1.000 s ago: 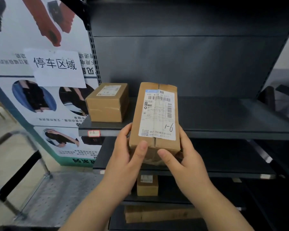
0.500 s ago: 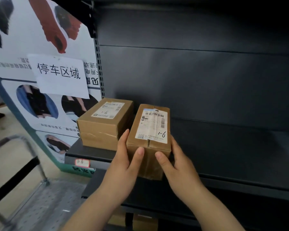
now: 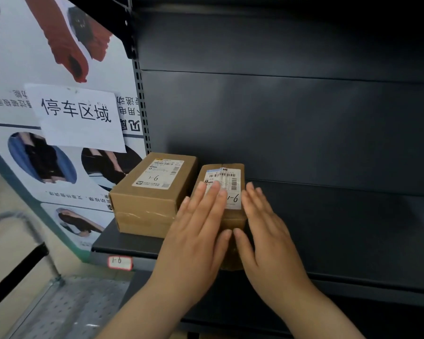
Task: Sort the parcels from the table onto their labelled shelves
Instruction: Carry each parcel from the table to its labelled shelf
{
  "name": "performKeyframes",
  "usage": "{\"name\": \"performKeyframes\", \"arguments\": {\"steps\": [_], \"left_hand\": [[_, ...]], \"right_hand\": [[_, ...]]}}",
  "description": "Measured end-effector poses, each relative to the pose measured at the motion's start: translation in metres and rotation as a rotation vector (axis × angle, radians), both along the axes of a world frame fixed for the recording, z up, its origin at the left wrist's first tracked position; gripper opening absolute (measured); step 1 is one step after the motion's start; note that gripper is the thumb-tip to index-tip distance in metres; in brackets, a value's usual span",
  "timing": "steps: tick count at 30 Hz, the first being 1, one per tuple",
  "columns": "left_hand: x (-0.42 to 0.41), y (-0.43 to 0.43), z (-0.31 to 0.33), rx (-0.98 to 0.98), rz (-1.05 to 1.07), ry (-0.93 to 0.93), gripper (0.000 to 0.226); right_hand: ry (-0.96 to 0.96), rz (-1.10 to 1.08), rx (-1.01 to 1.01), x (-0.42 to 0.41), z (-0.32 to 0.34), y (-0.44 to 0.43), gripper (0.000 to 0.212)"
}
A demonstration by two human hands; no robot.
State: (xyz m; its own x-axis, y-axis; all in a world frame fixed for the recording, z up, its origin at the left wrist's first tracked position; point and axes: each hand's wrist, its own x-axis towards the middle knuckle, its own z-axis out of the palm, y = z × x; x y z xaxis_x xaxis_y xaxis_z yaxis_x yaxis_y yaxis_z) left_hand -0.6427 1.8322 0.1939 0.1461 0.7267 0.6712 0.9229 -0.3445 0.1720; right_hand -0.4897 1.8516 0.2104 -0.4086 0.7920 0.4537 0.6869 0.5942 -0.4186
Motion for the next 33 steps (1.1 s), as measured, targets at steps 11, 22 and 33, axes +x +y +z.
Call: {"name": "performKeyframes", "arguments": {"steps": [11,22,33], "left_hand": [[-0.01,0.046,-0.001,0.0,-0.047,0.21,0.053],[-0.02,0.058,0.007,0.019,-0.071,0.268,0.057],[0.008,0.01,0.008,-0.023,-0.44,0.28,0.059]], "right_hand": [[-0.077,-0.132,-0.028,-0.015,-0.006,0.032,0.058],[-0.043,-0.214,-0.016,-0.024,-0.002,0.03,0.061],[-0.047,-0.622,0.049,-0.004,-0.015,-0.081,0.059]]}}
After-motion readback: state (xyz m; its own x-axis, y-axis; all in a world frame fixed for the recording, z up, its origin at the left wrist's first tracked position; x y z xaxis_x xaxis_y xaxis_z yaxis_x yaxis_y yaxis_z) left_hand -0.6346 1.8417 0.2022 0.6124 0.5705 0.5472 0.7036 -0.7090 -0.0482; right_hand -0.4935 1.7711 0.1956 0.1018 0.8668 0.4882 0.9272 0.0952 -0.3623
